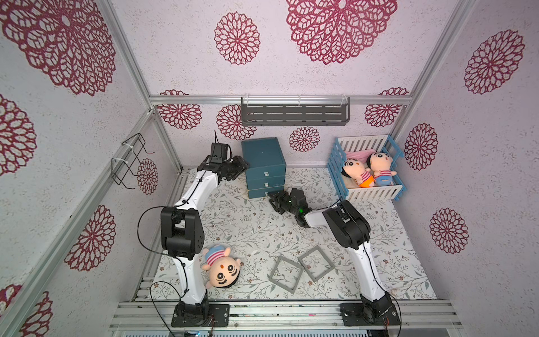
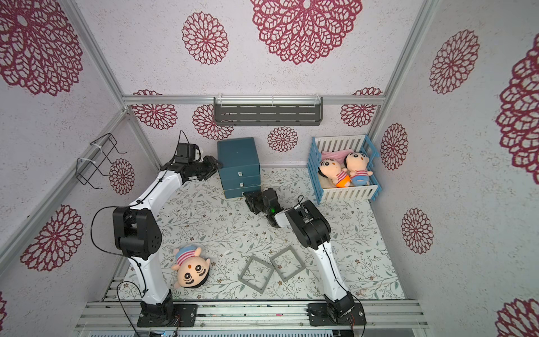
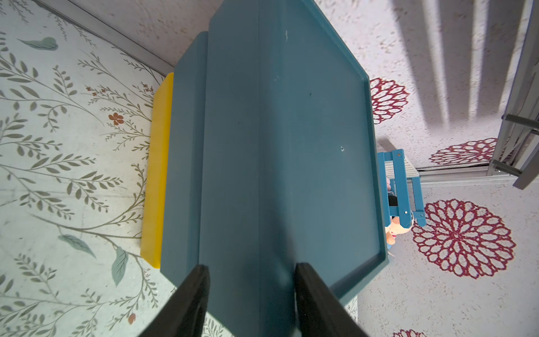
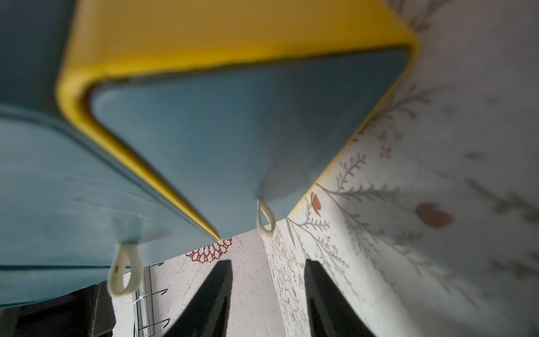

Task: Place the brooch boxes into the drawer by color
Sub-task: Open the drawer in the storage box.

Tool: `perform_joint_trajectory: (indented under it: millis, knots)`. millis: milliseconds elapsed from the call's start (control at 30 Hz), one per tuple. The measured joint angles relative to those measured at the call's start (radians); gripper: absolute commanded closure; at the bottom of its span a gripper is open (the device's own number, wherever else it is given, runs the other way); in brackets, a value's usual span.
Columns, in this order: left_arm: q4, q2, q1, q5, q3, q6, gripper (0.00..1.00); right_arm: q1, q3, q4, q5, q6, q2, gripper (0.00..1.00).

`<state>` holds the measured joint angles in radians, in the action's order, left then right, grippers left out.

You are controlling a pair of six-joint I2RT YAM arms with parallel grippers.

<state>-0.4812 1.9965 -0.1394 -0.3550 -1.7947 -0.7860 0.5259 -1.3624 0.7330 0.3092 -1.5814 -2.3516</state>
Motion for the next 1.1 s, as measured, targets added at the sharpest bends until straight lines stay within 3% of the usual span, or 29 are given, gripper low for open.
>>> perform_joint_trajectory:
  millis: [533,833,1100]
  knots:
    - [-0.008,0.0,0.0,0.0,-0.004,0.0,0.47,0.0,-0.086,-0.028,-0.006,-0.01,-0.066,0.73]
    - [-0.011,0.0,0.0,0.0,-0.006,0.0,0.48,0.0,-0.114,-0.029,-0.023,-0.029,-0.08,1.0]
    - [-0.011,0.0,0.0,0.0,-0.006,0.001,0.48,0.005,-0.111,-0.028,-0.03,-0.032,-0.081,1.0]
